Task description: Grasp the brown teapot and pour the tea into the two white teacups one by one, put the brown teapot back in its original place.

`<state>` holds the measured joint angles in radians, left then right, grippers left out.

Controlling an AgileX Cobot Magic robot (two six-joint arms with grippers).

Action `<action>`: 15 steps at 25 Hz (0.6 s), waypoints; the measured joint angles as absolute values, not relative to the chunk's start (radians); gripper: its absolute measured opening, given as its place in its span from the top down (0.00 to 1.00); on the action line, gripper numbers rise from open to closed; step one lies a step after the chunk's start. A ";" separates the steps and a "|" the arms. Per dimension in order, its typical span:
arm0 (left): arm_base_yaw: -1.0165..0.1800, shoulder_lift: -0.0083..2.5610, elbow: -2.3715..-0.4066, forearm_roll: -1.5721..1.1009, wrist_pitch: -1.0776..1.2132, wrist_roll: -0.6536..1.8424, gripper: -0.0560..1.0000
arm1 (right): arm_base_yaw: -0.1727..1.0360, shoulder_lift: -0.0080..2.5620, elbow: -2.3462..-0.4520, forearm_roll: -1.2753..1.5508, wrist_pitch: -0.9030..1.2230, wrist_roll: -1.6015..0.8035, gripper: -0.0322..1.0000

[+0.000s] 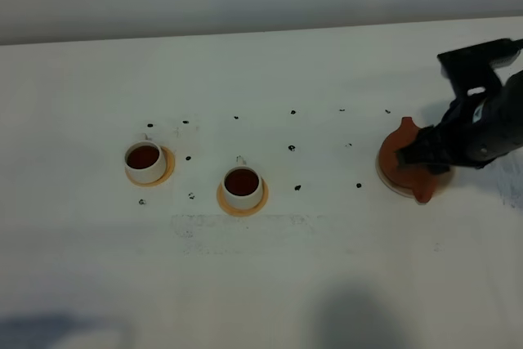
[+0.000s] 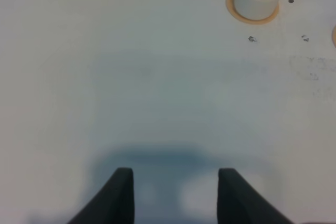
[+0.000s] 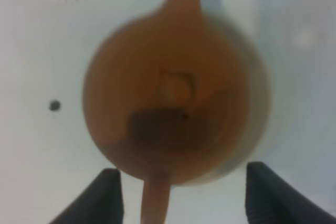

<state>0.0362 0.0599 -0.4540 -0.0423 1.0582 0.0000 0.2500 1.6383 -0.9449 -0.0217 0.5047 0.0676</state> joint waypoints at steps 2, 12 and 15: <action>0.036 0.060 -0.454 -0.042 1.058 0.000 0.59 | 0.250 1.583 -0.945 -0.030 0.535 0.068 0.47; 0.036 0.060 -0.454 -0.042 1.058 0.000 0.59 | 0.250 1.246 -0.915 -0.070 0.766 0.088 0.50; 0.036 0.060 -0.454 -0.042 1.058 0.000 0.59 | 0.250 1.125 -0.890 -0.076 0.860 0.112 0.50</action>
<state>0.0362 0.0599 -0.4540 -0.0423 1.0582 0.0000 0.2500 1.1251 -0.8900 -0.0757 0.8604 0.1115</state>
